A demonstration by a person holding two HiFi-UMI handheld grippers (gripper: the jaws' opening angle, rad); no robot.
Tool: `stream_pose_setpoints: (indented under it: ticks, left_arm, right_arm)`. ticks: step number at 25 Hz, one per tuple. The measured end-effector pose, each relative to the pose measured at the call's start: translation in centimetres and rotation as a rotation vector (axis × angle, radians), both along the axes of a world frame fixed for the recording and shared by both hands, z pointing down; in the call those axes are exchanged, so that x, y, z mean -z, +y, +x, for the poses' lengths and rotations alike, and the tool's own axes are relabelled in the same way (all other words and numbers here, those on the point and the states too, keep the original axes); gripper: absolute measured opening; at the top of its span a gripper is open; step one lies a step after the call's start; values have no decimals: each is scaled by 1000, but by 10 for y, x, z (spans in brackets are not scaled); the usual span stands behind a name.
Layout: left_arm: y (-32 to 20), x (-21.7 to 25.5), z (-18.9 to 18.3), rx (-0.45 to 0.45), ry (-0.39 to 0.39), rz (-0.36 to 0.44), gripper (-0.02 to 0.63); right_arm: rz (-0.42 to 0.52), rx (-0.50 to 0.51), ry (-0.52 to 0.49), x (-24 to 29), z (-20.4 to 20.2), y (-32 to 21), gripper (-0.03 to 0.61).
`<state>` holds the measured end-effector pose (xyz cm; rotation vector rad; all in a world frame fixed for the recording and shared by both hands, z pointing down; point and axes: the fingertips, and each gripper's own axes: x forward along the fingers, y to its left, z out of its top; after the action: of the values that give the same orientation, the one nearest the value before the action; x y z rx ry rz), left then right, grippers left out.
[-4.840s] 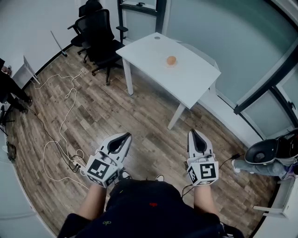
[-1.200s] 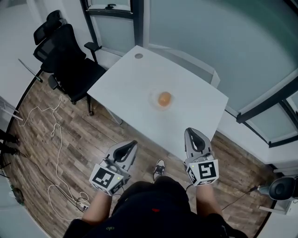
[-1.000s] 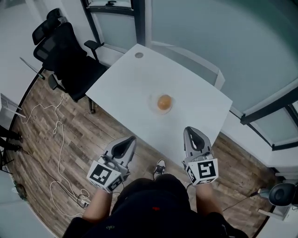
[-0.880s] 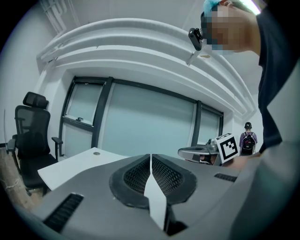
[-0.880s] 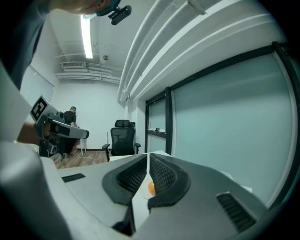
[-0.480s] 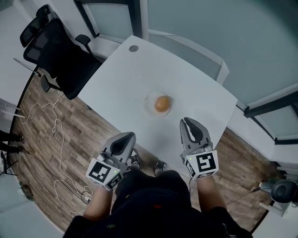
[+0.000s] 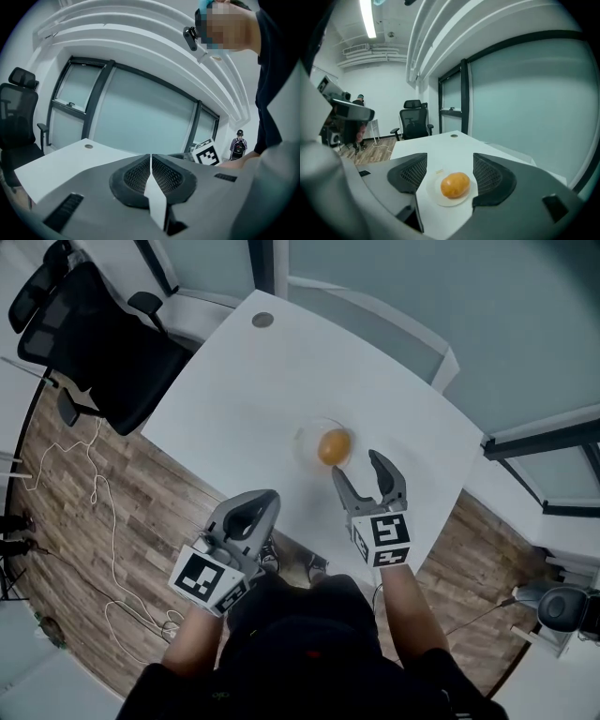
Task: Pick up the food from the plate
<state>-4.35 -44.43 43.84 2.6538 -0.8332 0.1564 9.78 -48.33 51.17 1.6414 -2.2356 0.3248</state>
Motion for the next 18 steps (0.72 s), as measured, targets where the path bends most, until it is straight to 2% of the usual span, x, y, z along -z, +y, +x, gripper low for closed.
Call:
stream_pose_setpoints:
  ticks: [3, 6, 11, 15, 18]
  left_arm:
    - [-2, -9, -9, 10, 1, -21, 32]
    - [0, -21, -15, 17, -5, -53, 32]
    - [12, -43, -29, 38, -21, -113, 32]
    - [10, -50, -42, 55, -31, -136, 32]
    - [7, -54, -47, 64, -41, -145, 32]
  right_arm:
    - [-79, -22, -28, -41, 1, -22, 338]
    - [-159, -15, -66, -78, -2, -40, 357]
    - [-255, -46, -69, -128, 1, -65, 402]
    - [-306, -80, -104, -150, 1, -78, 417]
    - [-384, -69, -103, -175, 1, -79, 417]
